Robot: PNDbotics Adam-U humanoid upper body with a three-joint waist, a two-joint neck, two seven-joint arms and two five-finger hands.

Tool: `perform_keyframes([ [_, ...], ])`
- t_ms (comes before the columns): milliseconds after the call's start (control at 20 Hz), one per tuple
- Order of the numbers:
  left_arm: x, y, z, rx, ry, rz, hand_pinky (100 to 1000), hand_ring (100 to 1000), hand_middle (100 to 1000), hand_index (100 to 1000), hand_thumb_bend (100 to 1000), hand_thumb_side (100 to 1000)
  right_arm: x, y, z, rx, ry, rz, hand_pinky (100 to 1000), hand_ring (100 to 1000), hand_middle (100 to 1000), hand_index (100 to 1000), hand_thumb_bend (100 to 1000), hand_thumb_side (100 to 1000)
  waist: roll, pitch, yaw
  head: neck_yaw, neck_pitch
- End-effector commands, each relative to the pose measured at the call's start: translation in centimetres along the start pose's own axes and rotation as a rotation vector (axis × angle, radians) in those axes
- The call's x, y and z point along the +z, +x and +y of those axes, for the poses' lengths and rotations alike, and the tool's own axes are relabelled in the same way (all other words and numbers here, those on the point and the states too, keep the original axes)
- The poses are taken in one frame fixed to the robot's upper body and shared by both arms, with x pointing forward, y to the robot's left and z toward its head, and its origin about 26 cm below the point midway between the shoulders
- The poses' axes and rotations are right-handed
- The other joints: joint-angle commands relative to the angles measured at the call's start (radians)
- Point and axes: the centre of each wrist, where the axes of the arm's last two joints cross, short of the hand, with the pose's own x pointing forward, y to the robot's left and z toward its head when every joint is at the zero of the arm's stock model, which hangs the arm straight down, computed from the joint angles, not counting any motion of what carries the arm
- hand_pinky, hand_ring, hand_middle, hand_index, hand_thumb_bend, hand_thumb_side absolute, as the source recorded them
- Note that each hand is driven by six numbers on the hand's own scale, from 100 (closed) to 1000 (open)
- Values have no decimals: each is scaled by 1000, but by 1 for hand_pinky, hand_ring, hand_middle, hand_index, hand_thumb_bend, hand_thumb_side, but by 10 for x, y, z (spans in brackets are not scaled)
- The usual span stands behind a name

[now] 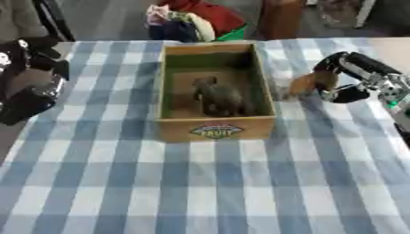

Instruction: Pick up objects on the table and place them in the box.

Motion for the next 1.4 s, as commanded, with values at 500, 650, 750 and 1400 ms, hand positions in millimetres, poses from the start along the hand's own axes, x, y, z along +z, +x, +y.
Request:
perform_keyframes([
  [500, -2, 5, 7, -14, 11, -23, 695, 638, 619, 801, 196, 379, 1, -4, -9, 25, 40, 16, 474, 496, 465, 613, 100, 100, -3, -13, 0, -1, -5],
  [650, -2, 5, 7, -13, 11, -21, 696, 637, 619, 801, 190, 378, 1, -4, -10, 25, 41, 15, 378, 416, 391, 537, 100, 100, -3, -13, -1, -1, -5],
  [750, -1, 4, 7, -13, 10, -19, 698, 638, 620, 802, 185, 378, 1, -3, -11, 23, 34, 11, 329, 374, 355, 507, 100, 100, -3, -13, -2, -1, -4],
  [1400, 3, 0, 7, -12, 12, -3, 699, 643, 619, 801, 184, 376, -7, 26, -49, 20, -87, -87, 240, 303, 298, 460, 100, 100, -4, -31, -17, 4, 9],
])
